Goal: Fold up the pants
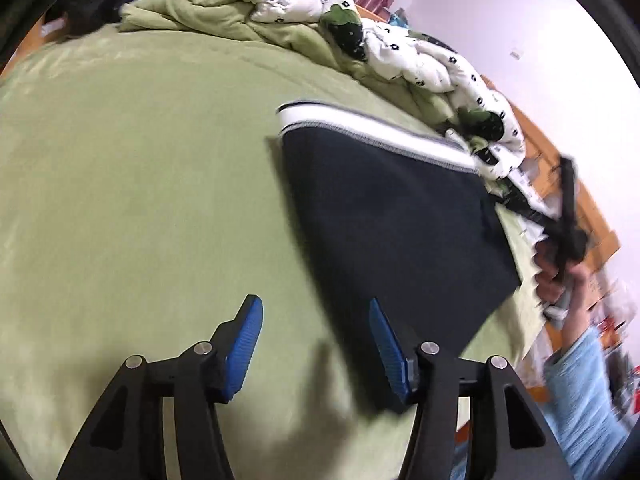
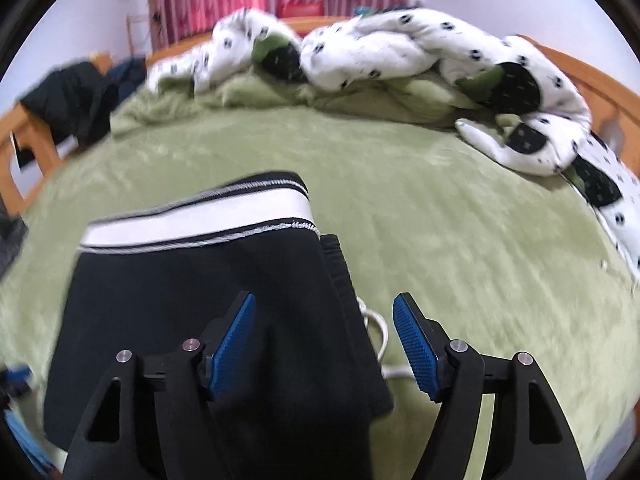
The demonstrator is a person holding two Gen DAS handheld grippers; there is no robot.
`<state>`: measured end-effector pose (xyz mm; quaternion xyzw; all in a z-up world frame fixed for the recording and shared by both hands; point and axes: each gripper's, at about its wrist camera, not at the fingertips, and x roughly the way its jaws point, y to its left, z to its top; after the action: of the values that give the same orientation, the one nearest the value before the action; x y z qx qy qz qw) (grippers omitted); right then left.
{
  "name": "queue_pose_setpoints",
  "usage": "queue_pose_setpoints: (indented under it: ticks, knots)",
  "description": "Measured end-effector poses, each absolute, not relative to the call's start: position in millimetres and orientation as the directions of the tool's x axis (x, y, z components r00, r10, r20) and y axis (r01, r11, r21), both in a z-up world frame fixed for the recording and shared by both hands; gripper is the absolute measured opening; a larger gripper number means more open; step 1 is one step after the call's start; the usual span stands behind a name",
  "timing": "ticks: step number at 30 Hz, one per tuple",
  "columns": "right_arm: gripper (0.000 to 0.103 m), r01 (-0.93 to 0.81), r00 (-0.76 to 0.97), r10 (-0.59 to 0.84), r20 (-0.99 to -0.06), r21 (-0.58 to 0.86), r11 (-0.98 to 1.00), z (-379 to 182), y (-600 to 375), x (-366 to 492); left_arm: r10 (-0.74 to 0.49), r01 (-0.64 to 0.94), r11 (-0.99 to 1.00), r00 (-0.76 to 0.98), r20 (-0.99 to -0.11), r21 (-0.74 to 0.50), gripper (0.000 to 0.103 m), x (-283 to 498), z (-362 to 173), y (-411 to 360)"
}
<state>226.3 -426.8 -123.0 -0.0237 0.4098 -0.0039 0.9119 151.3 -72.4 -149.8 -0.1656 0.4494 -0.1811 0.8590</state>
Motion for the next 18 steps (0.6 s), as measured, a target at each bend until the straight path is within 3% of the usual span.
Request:
queue_pose_setpoints:
  ticks: [2, 6, 15, 18]
  knots:
    - [0.07, -0.003, 0.622, -0.005, -0.783, -0.008, 1.0, -138, -435, 242, -0.457, 0.154, 0.882, 0.508, -0.73, -0.445, 0.054, 170, -156, -80]
    - [0.071, -0.058, 0.548, 0.199, -0.812, 0.2, 0.978, -160, -461, 249, -0.482, 0.158, 0.872, 0.447, -0.753, -0.464, 0.054, 203, -180, -95]
    - [0.071, -0.164, 0.462, 0.312, -0.83, 0.266, 0.95, -183, -455, 250, -0.631, 0.136, 0.748, 0.447, -0.633, -0.65, 0.055, 231, -203, -105]
    - [0.064, -0.182, 0.459, 0.358, -0.813, 0.308, 0.934, -177, -460, 250, -0.64, 0.107, 0.734, 0.439, -0.63, -0.671, 0.042, 236, -203, -105]
